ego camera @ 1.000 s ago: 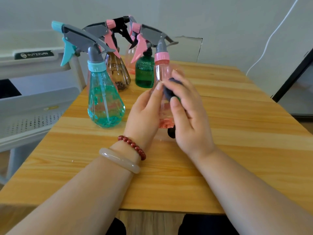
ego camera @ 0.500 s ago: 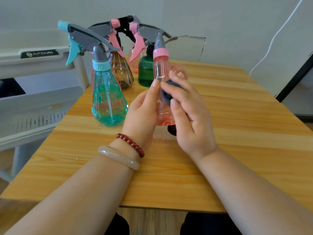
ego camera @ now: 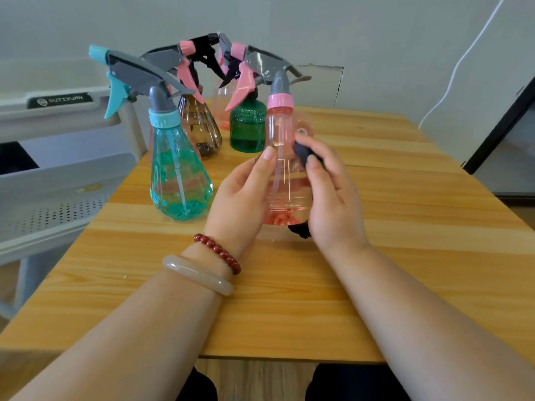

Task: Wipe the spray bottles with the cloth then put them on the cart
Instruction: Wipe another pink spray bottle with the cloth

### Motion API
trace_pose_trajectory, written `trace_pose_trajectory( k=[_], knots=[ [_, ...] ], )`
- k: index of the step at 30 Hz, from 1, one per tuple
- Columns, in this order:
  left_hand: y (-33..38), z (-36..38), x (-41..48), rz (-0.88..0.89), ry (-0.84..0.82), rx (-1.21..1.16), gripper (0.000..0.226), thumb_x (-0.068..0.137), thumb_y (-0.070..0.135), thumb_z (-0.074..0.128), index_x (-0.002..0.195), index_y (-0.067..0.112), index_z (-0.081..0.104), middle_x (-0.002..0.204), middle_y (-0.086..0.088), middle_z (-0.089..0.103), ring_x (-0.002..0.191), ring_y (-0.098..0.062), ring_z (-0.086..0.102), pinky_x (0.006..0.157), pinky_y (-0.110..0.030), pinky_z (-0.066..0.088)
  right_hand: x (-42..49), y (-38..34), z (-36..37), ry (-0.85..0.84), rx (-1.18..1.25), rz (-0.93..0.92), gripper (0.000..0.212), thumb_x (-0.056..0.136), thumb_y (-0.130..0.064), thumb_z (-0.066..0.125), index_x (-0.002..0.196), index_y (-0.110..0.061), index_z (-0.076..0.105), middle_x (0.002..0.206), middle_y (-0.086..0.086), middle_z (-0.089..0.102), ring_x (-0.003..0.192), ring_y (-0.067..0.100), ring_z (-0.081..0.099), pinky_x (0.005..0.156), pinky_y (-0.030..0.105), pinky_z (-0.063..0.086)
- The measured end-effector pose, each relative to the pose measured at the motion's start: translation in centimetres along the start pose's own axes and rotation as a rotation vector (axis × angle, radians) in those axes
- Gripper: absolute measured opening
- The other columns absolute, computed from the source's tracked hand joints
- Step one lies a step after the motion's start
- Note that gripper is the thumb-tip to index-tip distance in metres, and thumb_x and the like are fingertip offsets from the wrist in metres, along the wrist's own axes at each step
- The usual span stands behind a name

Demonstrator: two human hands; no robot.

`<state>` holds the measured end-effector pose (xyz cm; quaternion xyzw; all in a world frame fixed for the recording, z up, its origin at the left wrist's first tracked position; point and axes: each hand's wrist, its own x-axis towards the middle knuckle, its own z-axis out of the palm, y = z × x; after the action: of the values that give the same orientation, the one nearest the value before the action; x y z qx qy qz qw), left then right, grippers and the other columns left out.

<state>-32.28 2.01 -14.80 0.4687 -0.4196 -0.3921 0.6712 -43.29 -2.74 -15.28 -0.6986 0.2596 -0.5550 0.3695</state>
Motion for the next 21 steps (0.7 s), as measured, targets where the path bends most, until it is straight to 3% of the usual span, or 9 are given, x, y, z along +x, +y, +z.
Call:
trace_pose_trajectory(
  k=[2, 4, 6, 8, 11, 13, 16, 19, 21],
  knots=[
    [0.0, 0.2, 0.0, 0.005, -0.012, 0.002, 0.044, 0.097, 0.047, 0.048, 0.116, 0.014, 0.07, 0.106, -0.009, 0.075, 0.102, -0.025, 0.071, 0.091, -0.046, 0.056, 0.0, 0.3, -0.2, -0.015, 0.089, 0.129, 0.033, 0.104, -0.013, 0.037, 0.121, -0.027, 0.061, 0.111, -0.021, 0.067, 0.108, -0.001, 0.062, 0.088, 0.018, 0.049],
    [0.0, 0.3, 0.0, 0.002, 0.012, -0.02, 0.038, 0.1, 0.044, 0.046, 0.112, 0.018, 0.072, 0.104, -0.007, 0.076, 0.1, -0.024, 0.071, 0.09, -0.045, 0.056, -0.3, 0.0, -0.3, -0.043, -0.045, -0.011, 0.033, 0.103, -0.01, 0.039, 0.129, -0.018, 0.059, 0.129, -0.012, 0.061, 0.123, 0.001, 0.053, 0.102, 0.022, 0.043],
    [0.0, 0.3, 0.1, 0.005, 0.037, 0.032, 0.035, 0.102, 0.042, 0.043, 0.111, 0.024, 0.072, 0.1, -0.002, 0.076, 0.098, -0.018, 0.072, 0.085, -0.038, 0.057, -0.6, 0.1, -0.2, -0.088, -0.261, -0.291, 0.034, 0.1, -0.005, 0.044, 0.131, -0.008, 0.059, 0.142, 0.003, 0.051, 0.136, 0.01, 0.043, 0.112, 0.025, 0.033],
    [0.0, 0.2, 0.0, 0.0, 0.047, 0.039, 0.036, 0.103, 0.042, 0.042, 0.112, 0.023, 0.072, 0.1, -0.001, 0.076, 0.098, -0.018, 0.071, 0.084, -0.036, 0.057, -0.3, 0.5, 0.0, -0.12, -0.262, -0.334, 0.035, 0.099, -0.004, 0.044, 0.131, -0.009, 0.058, 0.143, 0.007, 0.049, 0.139, 0.015, 0.041, 0.114, 0.027, 0.031],
    [0.1, 0.2, 0.0, -0.034, -0.003, -0.094, 0.04, 0.102, 0.04, 0.045, 0.117, 0.012, 0.069, 0.11, -0.012, 0.074, 0.106, -0.029, 0.069, 0.096, -0.049, 0.054, 0.1, 0.2, 0.1, -0.044, 0.075, 0.021, 0.034, 0.104, -0.011, 0.037, 0.132, -0.017, 0.055, 0.128, -0.011, 0.062, 0.122, 0.002, 0.056, 0.099, 0.019, 0.043],
    [0.1, 0.4, 0.0, -0.034, -0.01, -0.118, 0.048, 0.1, 0.045, 0.049, 0.123, 0.006, 0.065, 0.115, -0.016, 0.071, 0.109, -0.031, 0.068, 0.099, -0.053, 0.052, 0.4, 0.7, 0.1, -0.029, 0.3, 0.257, 0.034, 0.105, -0.014, 0.034, 0.13, -0.013, 0.057, 0.119, -0.005, 0.069, 0.113, 0.011, 0.064, 0.095, 0.027, 0.05],
    [0.2, 0.5, 0.1, -0.039, 0.022, -0.124, 0.061, 0.091, 0.053, 0.054, 0.126, 0.004, 0.06, 0.118, -0.017, 0.07, 0.111, -0.032, 0.067, 0.099, -0.055, 0.05, 0.2, 0.7, 0.0, -0.033, 0.353, 0.249, 0.037, 0.1, -0.021, 0.038, 0.134, -0.017, 0.054, 0.131, 0.002, 0.062, 0.122, 0.018, 0.059, 0.103, 0.039, 0.047],
    [0.0, 0.0, 0.2, 0.003, 0.063, 0.098, 0.041, 0.097, 0.058, 0.046, 0.113, 0.029, 0.07, 0.11, 0.006, 0.073, 0.105, -0.008, 0.067, 0.098, -0.034, 0.053, -0.3, 0.2, -0.1, -0.03, 0.242, 0.135, 0.043, 0.097, -0.019, 0.043, 0.14, -0.018, 0.047, 0.141, -0.003, 0.053, 0.133, 0.009, 0.048, 0.11, 0.032, 0.04],
    [0.0, -0.3, 0.2, 0.026, 0.124, 0.191, 0.032, 0.096, 0.058, 0.043, 0.1, 0.043, 0.07, 0.099, 0.011, 0.071, 0.088, 0.001, 0.064, 0.082, -0.013, 0.053, -0.4, -0.1, 0.0, -0.018, 0.133, 0.087, 0.044, 0.097, -0.019, 0.044, 0.141, -0.018, 0.045, 0.146, -0.003, 0.049, 0.136, 0.007, 0.042, 0.115, 0.035, 0.034]
  ],
)
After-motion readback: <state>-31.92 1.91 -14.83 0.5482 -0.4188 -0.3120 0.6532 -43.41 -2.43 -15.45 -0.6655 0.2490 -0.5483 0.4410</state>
